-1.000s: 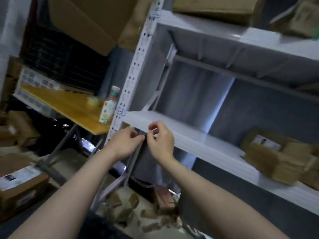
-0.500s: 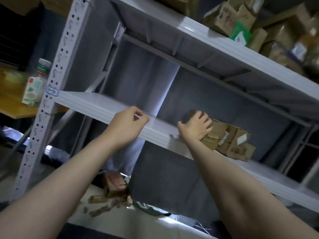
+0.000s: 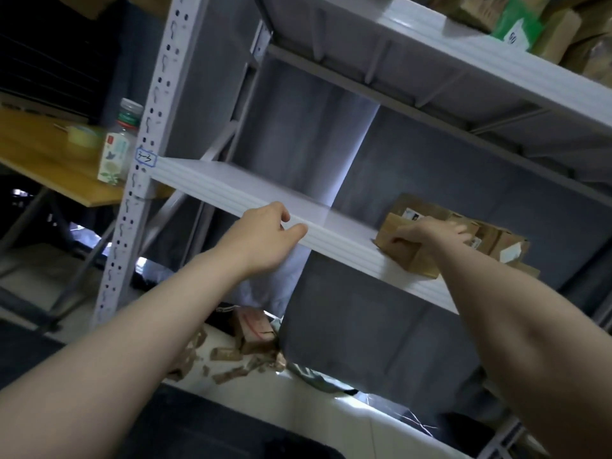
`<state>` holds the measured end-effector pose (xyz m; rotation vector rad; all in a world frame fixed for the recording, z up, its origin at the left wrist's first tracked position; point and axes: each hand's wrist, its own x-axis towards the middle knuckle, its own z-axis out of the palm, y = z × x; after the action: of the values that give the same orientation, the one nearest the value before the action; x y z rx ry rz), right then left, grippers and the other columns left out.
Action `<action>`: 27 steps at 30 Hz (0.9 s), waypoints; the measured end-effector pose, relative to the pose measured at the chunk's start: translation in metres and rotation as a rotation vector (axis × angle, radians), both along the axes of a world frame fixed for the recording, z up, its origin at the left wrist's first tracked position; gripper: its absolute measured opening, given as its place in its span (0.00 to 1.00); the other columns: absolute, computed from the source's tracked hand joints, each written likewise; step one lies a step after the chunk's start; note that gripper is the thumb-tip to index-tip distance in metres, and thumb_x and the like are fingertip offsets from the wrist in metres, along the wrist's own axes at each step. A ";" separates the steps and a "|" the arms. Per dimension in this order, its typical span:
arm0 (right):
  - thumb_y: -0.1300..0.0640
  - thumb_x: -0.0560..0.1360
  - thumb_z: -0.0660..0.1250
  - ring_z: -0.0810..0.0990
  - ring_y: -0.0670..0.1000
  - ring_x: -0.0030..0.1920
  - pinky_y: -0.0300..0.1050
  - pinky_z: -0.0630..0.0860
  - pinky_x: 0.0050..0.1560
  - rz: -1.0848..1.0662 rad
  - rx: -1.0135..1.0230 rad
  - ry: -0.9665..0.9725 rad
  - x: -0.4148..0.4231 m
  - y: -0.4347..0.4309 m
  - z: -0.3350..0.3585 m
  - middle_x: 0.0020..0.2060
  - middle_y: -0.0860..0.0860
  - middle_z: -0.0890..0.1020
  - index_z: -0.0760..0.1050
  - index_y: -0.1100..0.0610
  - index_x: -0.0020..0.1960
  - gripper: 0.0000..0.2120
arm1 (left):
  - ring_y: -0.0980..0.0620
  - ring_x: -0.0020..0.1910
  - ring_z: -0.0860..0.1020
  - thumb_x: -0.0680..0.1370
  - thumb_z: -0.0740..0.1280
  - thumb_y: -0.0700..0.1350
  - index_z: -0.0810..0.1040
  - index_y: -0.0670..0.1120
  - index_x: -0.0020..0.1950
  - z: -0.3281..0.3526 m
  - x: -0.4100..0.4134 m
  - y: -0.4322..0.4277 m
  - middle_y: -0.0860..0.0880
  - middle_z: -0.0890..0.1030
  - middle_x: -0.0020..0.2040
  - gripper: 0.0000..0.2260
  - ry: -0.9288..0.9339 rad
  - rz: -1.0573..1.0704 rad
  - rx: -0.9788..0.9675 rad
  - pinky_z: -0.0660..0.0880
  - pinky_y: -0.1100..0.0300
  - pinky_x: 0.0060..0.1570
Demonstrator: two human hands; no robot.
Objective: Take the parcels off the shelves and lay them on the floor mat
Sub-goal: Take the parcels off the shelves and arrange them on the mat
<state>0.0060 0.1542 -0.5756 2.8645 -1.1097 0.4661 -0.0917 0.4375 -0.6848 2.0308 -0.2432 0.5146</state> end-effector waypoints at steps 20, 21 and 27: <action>0.22 0.56 0.65 0.70 0.60 0.62 0.57 0.64 0.58 0.942 -0.155 -0.273 -0.013 0.309 -0.122 0.61 0.57 0.73 0.67 0.58 0.67 0.52 | 0.37 0.40 0.80 0.81 0.63 0.53 0.75 0.42 0.42 -0.049 -0.022 0.178 0.37 0.78 0.46 0.16 0.344 0.257 -0.314 0.79 0.46 0.41; 0.22 0.56 0.66 0.69 0.60 0.63 0.58 0.65 0.59 1.010 -0.129 -0.260 -0.021 0.330 -0.142 0.62 0.57 0.73 0.67 0.59 0.68 0.53 | 0.38 0.38 0.80 0.81 0.63 0.54 0.76 0.40 0.46 -0.058 -0.028 0.196 0.37 0.78 0.49 0.17 0.384 0.312 -0.343 0.80 0.48 0.38; 0.28 0.56 0.75 0.67 0.59 0.66 0.58 0.71 0.59 1.454 -0.040 -0.020 -0.078 0.425 -0.275 0.63 0.56 0.69 0.63 0.58 0.66 0.50 | 0.40 0.52 0.80 0.79 0.58 0.65 0.70 0.45 0.70 -0.131 -0.088 0.282 0.42 0.75 0.63 0.29 0.827 0.554 -0.162 0.78 0.51 0.49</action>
<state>-0.0715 0.5797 -0.8505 3.0465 1.1485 0.4561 -0.1793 0.7199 -0.8163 1.9648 0.8449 -0.0182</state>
